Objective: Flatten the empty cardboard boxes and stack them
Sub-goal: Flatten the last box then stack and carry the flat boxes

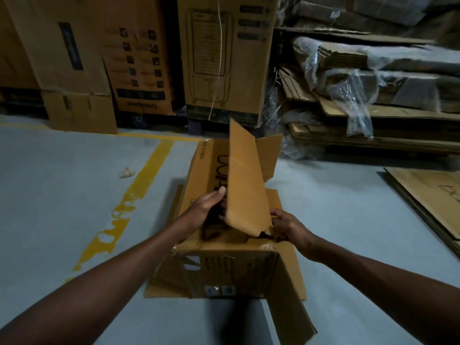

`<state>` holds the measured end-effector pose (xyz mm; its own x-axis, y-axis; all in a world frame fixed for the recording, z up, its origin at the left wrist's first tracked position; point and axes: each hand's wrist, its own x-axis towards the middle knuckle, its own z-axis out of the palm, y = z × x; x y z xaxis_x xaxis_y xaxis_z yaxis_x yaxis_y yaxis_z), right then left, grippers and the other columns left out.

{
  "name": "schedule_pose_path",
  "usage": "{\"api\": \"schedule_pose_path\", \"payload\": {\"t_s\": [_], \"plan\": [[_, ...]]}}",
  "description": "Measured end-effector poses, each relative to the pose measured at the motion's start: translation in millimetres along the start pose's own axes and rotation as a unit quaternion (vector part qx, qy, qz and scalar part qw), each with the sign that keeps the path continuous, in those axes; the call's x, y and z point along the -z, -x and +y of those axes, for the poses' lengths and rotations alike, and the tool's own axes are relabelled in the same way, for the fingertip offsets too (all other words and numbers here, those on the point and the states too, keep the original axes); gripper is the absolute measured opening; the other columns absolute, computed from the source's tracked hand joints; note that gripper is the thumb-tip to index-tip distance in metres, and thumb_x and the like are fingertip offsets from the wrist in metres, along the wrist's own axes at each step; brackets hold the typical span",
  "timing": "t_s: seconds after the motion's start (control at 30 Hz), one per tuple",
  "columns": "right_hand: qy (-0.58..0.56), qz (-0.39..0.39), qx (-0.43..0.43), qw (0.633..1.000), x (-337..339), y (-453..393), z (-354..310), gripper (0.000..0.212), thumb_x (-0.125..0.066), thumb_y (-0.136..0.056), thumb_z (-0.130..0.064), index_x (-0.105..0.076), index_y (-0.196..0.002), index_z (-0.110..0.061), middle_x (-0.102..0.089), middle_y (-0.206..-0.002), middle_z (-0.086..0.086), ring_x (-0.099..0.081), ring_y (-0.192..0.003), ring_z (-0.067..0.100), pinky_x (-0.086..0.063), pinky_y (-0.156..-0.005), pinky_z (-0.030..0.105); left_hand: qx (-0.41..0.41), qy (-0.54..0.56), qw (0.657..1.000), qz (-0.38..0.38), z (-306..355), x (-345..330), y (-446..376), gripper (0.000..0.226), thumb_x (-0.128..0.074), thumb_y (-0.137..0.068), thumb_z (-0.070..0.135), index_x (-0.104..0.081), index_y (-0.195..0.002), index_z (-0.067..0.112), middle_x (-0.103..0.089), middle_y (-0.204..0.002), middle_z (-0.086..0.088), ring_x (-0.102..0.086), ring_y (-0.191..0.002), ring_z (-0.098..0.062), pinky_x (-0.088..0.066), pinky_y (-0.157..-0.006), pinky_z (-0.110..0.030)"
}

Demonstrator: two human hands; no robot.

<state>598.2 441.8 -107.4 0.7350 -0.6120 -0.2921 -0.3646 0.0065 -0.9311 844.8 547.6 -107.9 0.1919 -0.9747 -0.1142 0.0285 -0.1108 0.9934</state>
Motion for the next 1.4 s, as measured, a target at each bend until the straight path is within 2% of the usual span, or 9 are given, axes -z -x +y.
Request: {"api": "schedule_pose_path", "payload": {"t_s": [0.2,0.37,0.5,0.67,0.77,0.97,1.13,1.27,1.4], "plan": [[0.002,-0.047,-0.031,0.998,-7.2,20.6,15.3,0.080,-0.073,-0.078,-0.046,-0.033,-0.146,-0.035,-0.059,-0.133,-0.007,-0.060,-0.118,0.019,-0.053,-0.092,0.036,-0.124,-0.223,0.967,0.004,-23.0,5.1,17.5,0.025,-0.057,-0.099,0.040,-0.071,-0.114,0.026,-0.073,-0.107,0.007,-0.067,-0.104,-0.010,-0.054,-0.090,-0.033],[-0.081,0.120,-0.036,0.989,-24.5,14.5,28.5,0.082,-0.073,-0.078,-0.058,-0.039,-0.144,-0.025,-0.059,-0.129,-0.004,-0.058,-0.116,0.019,-0.050,-0.101,0.041,-0.158,-0.286,0.939,0.106,-28.6,28.4,21.9,0.014,-0.064,-0.096,0.023,-0.072,-0.106,0.027,-0.066,-0.106,0.013,-0.061,-0.096,-0.001,-0.047,-0.078,-0.020],[-0.107,0.150,-0.064,0.981,-26.2,4.4,30.5,0.075,-0.069,-0.084,-0.050,-0.035,-0.147,-0.026,-0.058,-0.130,0.001,-0.056,-0.118,0.028,-0.046,-0.104,0.050,-0.058,-0.207,0.948,0.233,-44.2,66.0,19.4,0.023,-0.060,-0.097,0.027,-0.064,-0.120,0.028,-0.064,-0.122,0.007,-0.061,-0.111,-0.009,-0.048,-0.088,-0.027],[-0.117,0.176,-0.063,0.975,-28.6,1.5,30.6,0.071,-0.067,-0.089,-0.043,-0.033,-0.148,-0.023,-0.056,-0.131,0.004,-0.055,-0.115,0.029,-0.047,-0.095,0.045,0.106,0.051,0.977,0.175,-78.6,77.4,22.0,0.035,-0.036,-0.107,0.030,-0.050,-0.139,0.023,-0.059,-0.129,0.000,-0.051,-0.129,-0.026,-0.045,-0.097,-0.037],[-0.115,0.180,-0.075,0.974,-27.4,-0.2,29.8,0.075,-0.069,-0.086,-0.044,-0.033,-0.148,-0.021,-0.056,-0.129,0.006,-0.055,-0.113,0.031,-0.047,-0.097,0.049,0.194,0.062,0.962,0.183,-101.2,80.9,22.0,0.066,-0.033,-0.096,0.065,-0.043,-0.149,0.026,-0.048,-0.150,-0.008,-0.046,-0.136,-0.032,-0.038,-0.112,-0.051],[-0.116,0.168,-0.086,0.975,-25.1,-1.1,29.5,0.078,-0.069,-0.085,-0.044,-0.031,-0.150,-0.023,-0.054,-0.135,0.011,-0.056,-0.118,0.036,-0.045,-0.103,0.057,0.384,0.104,0.911,0.110,-128.9,93.3,42.7,0.073,-0.030,-0.096,0.066,-0.069,-0.103,0.005,-0.075,-0.095,-0.016,-0.068,-0.078,-0.030,-0.052,-0.067,-0.034],[-0.101,0.191,-0.078,0.973,-21.9,-1.7,17.5,0.075,-0.068,-0.087,-0.042,-0.032,-0.149,-0.020,-0.056,-0.133,0.011,-0.057,-0.114,0.034,-0.046,-0.101,0.055,0.296,-0.056,0.925,0.233,-71.9,118.8,50.6,0.030,-0.048,-0.095,0.030,-0.050,-0.068,0.017,-0.044,-0.059,-0.006,-0.042,-0.042,-0.019,-0.040,-0.039,-0.020],[-0.090,0.201,-0.085,0.972,-21.8,-2.7,10.0,0.077,-0.069,-0.086,-0.044,-0.031,-0.149,-0.020,-0.054,-0.137,0.012,-0.056,-0.118,0.035,-0.044,-0.104,0.057,0.085,-0.072,0.923,0.368,-28.5,154.5,55.9,0.034,-0.054,-0.081,0.030,-0.052,-0.050,0.016,-0.043,-0.040,0.002,-0.038,-0.043,-0.020,-0.026,-0.050,-0.030],[-0.083,0.200,-0.096,0.972,-27.7,-0.7,8.3,0.077,-0.067,-0.088,-0.046,-0.028,-0.151,-0.023,-0.051,-0.142,0.010,-0.052,-0.126,0.038,-0.042,-0.106,0.058,-0.041,0.090,0.964,0.245,-5.2,144.9,63.8,0.046,-0.039,-0.100,0.017,-0.074,-0.070,0.014,-0.065,-0.054,-0.004,-0.060,-0.046,-0.016,-0.049,-0.044,-0.025]]}}
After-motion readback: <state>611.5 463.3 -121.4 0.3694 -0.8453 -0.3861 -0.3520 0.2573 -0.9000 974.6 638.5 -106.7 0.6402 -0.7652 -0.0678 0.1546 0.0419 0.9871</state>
